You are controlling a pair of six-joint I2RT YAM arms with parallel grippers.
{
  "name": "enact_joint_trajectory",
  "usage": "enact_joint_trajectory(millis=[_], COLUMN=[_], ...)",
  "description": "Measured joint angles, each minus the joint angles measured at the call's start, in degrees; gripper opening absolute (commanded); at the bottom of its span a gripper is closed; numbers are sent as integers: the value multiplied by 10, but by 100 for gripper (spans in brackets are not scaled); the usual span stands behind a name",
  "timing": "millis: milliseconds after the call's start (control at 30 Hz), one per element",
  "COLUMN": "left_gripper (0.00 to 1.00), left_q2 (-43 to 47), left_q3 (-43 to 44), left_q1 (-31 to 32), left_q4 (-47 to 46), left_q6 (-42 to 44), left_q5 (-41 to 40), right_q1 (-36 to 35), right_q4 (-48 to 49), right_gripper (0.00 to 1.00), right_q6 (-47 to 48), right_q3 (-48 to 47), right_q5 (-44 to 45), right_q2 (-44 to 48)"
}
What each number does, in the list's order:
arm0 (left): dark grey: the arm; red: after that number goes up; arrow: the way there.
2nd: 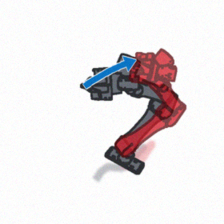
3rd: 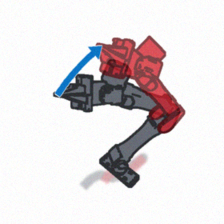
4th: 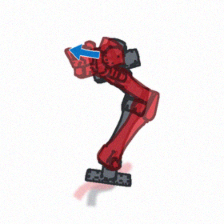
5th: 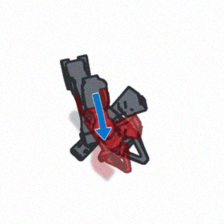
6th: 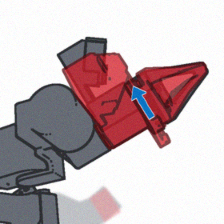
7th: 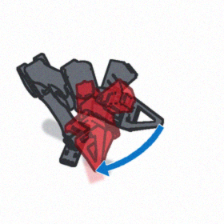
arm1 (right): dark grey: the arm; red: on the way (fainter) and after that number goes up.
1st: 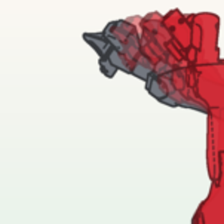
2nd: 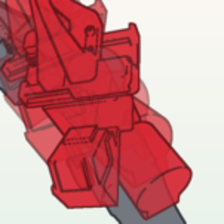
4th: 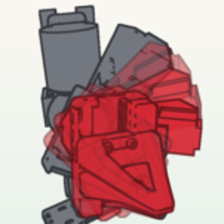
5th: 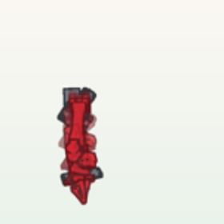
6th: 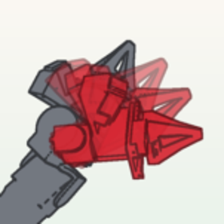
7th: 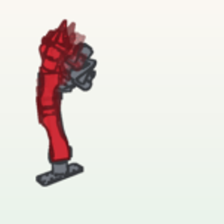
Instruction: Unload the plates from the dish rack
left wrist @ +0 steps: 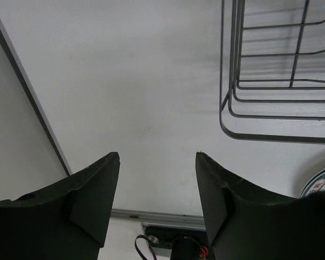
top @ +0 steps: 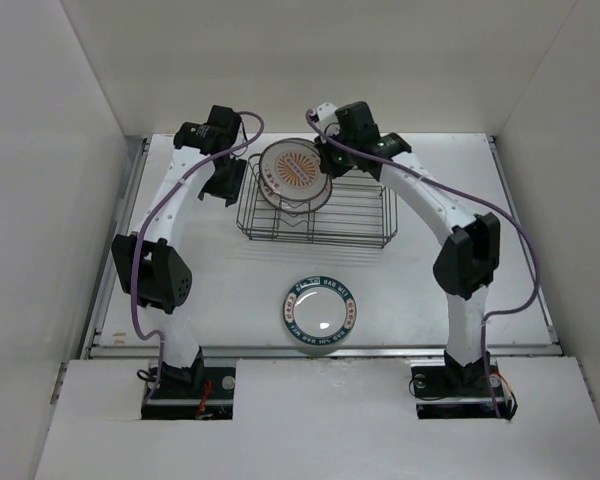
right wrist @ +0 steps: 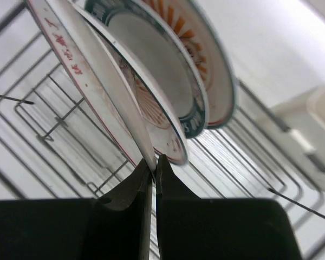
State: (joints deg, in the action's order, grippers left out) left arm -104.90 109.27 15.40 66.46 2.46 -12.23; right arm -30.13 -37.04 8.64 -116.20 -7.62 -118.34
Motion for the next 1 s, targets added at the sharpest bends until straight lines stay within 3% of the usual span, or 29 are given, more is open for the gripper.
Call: enact_joint_trajectory(millis=[200, 333, 533, 733, 1000], left_gripper=[58, 61, 62, 65, 71], left_q2=[-6, -8, -37, -78, -125], left_q3=[71, 99, 120, 120, 120], left_q1=[7, 7, 16, 25, 43], left_q4=[-3, -15, -56, -135, -222], left_q6=[14, 30, 63, 91, 124], left_q5=[12, 38, 94, 167, 213], right_q1=[4, 9, 8, 8, 8], right_q4=[-12, -29, -86, -112, -81], right_gripper=[0, 0, 0, 0, 0], right_q6=[-28, -42, -80, -170, -252], right_q3=[1, 33, 225, 473, 605], right_q5=[15, -19, -159, -285, -323], right_q2=[128, 217, 329, 361, 358])
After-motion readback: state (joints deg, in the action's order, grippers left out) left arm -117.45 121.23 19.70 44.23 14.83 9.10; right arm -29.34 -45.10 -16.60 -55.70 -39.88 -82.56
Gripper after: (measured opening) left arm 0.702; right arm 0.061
